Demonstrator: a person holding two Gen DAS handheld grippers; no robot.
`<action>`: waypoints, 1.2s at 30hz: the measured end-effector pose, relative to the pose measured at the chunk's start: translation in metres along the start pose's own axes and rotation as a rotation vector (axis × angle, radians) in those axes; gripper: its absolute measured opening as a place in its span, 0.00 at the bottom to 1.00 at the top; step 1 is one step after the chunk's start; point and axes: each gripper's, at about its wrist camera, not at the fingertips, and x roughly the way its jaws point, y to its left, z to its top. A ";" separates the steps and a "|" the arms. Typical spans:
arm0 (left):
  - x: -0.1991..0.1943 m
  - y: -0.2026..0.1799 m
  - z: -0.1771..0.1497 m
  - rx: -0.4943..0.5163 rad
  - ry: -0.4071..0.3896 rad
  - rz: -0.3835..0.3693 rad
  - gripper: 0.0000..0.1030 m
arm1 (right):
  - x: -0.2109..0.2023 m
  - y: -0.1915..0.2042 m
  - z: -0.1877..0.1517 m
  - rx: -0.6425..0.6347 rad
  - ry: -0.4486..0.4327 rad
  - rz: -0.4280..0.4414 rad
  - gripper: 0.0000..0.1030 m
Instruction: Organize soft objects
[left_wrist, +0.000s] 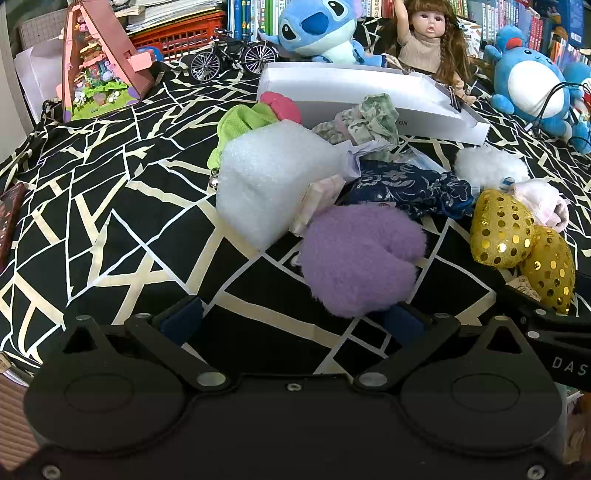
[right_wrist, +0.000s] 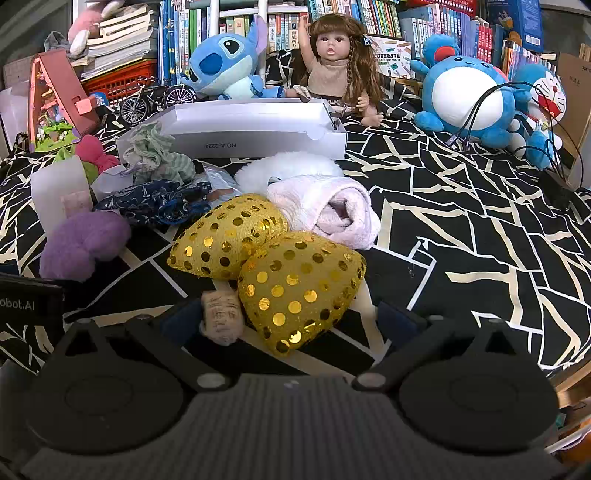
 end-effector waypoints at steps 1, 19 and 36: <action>0.000 0.000 0.000 0.000 0.001 0.000 1.00 | 0.000 0.000 -0.001 0.000 -0.003 0.002 1.00; -0.003 -0.001 0.001 0.002 0.004 0.002 1.00 | -0.001 -0.001 -0.004 -0.002 -0.012 0.006 1.00; -0.003 -0.002 0.002 0.002 0.006 0.003 1.00 | -0.001 0.000 -0.003 -0.003 -0.011 0.006 1.00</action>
